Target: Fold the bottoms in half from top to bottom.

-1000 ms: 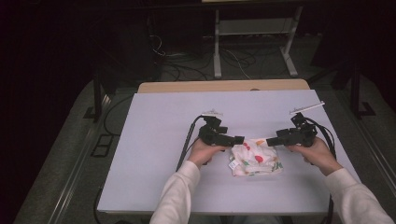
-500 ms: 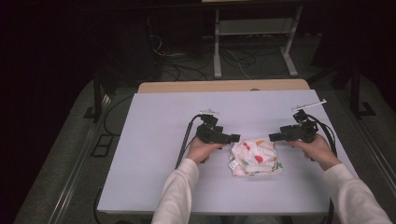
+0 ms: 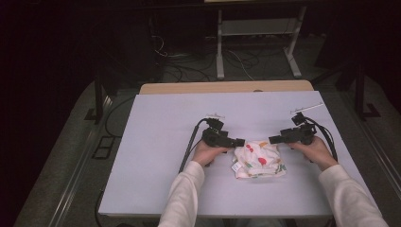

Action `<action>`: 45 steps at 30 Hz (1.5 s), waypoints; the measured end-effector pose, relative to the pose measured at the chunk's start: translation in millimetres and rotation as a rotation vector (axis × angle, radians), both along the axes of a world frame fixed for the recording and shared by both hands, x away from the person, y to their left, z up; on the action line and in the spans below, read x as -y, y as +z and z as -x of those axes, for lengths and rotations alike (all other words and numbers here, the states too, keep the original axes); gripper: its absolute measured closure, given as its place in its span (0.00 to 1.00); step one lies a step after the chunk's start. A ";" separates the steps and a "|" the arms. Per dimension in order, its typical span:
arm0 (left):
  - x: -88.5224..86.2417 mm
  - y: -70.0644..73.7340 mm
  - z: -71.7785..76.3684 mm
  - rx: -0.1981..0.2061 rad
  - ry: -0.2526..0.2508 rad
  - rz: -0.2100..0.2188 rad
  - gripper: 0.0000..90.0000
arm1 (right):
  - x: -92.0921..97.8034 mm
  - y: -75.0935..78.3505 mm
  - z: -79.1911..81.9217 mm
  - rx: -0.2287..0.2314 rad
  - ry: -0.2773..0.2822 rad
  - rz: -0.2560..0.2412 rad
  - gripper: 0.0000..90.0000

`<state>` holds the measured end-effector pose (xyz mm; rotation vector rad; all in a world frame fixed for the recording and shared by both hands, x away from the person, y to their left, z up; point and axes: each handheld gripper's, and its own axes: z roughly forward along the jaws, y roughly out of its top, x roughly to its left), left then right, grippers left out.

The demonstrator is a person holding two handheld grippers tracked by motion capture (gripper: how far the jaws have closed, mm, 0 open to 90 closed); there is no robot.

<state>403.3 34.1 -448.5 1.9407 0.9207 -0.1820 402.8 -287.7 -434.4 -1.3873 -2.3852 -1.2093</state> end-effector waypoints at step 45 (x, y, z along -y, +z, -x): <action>-4.5 3.5 -0.8 -0.047 0.071 0.014 0.93 | 2.7 -12.2 -4.3 0.002 -0.004 -0.055 0.96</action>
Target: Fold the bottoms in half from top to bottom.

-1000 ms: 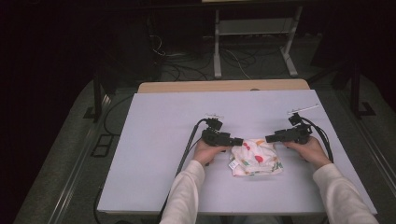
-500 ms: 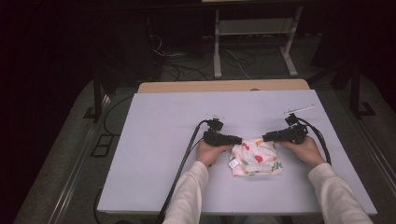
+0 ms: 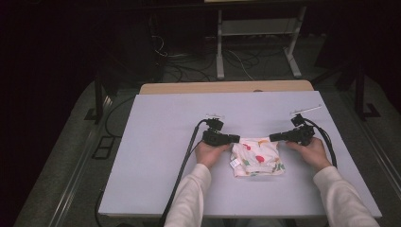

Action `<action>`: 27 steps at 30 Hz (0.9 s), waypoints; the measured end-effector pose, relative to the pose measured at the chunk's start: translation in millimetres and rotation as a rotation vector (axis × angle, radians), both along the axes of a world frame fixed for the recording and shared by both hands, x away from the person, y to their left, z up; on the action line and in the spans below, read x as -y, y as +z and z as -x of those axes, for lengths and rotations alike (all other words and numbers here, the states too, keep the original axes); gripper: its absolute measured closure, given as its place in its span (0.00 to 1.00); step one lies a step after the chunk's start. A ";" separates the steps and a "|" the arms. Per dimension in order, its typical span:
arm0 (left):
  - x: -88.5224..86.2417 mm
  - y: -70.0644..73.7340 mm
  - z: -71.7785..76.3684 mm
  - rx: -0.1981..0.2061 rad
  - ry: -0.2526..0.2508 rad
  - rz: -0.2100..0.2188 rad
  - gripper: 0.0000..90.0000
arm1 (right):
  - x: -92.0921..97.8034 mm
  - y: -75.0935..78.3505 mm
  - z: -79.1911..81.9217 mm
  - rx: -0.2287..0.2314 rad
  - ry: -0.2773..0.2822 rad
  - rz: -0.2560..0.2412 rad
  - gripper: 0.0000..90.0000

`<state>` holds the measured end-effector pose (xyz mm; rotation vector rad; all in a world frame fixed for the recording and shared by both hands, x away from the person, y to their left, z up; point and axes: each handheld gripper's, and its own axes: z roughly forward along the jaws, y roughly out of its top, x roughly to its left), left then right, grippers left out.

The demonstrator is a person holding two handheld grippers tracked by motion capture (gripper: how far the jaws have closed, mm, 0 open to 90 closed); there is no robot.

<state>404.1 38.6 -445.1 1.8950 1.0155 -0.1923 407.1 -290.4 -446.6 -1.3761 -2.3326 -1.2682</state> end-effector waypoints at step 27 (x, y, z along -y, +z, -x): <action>-41.7 19.8 -10.1 0.052 0.035 -0.057 0.93 | -42.2 17.1 -13.0 0.024 0.028 -0.031 0.96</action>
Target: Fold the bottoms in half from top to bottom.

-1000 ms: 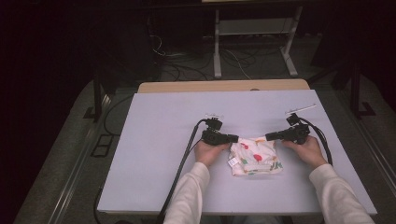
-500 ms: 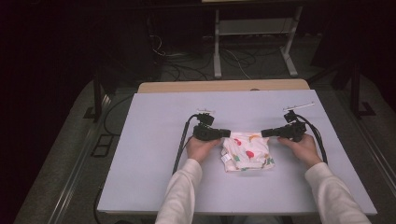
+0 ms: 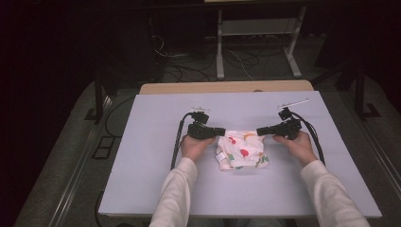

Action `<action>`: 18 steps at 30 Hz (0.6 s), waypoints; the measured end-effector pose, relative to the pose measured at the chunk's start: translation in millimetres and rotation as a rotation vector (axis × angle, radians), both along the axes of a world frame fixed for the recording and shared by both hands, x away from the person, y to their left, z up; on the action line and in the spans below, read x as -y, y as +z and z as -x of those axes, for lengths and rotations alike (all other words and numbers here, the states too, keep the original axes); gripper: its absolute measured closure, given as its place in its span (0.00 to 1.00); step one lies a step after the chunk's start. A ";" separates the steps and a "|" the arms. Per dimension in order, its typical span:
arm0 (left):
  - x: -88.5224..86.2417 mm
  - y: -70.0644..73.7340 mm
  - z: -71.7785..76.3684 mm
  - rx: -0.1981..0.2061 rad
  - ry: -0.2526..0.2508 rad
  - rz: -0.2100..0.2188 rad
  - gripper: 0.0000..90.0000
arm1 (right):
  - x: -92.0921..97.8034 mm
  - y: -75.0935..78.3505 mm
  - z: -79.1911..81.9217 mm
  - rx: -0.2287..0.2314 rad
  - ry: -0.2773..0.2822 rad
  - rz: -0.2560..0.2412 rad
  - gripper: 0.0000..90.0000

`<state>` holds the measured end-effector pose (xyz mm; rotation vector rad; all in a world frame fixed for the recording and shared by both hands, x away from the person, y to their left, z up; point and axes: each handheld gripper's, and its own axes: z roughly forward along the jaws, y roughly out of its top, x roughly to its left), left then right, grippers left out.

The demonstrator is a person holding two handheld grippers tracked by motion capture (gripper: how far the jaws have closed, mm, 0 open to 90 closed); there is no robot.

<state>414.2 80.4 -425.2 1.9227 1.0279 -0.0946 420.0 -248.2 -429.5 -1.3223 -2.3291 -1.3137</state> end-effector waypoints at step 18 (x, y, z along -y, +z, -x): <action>-23.2 10.3 -10.6 0.046 0.012 -0.032 0.93 | -30.8 12.9 -16.3 0.028 0.020 0.043 0.96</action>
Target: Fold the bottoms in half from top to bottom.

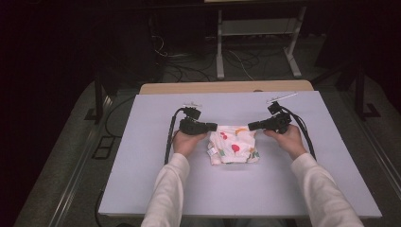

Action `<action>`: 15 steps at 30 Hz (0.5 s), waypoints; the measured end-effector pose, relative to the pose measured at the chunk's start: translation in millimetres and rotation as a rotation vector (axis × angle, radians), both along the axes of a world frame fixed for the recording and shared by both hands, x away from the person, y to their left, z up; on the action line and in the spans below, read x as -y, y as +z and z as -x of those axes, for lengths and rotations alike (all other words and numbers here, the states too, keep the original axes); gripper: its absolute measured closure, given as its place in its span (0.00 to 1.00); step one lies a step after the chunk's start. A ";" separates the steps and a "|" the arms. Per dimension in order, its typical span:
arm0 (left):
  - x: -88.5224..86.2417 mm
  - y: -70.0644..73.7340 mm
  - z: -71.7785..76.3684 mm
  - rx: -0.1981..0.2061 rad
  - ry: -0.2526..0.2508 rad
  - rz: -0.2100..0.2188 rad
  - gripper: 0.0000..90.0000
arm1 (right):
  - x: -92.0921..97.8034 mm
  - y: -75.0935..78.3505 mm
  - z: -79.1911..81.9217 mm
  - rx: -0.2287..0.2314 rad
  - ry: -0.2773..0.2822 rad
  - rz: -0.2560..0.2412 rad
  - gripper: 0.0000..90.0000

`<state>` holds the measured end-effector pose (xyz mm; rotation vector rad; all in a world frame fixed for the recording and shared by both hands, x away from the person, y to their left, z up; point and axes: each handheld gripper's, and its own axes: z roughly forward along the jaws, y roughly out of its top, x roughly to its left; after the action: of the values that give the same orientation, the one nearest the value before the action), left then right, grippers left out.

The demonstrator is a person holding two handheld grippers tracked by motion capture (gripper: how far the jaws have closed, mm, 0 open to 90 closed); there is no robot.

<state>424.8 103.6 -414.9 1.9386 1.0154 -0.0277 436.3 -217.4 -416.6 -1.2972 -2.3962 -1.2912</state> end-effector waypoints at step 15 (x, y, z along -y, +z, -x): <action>-5.6 -8.4 -15.8 0.019 0.016 0.024 0.93 | -8.4 -3.2 -12.4 0.036 -0.047 0.016 0.96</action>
<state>440.6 109.2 -423.4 1.9051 1.0139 -0.0129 448.7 -209.0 -419.8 -1.3545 -2.4185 -1.3212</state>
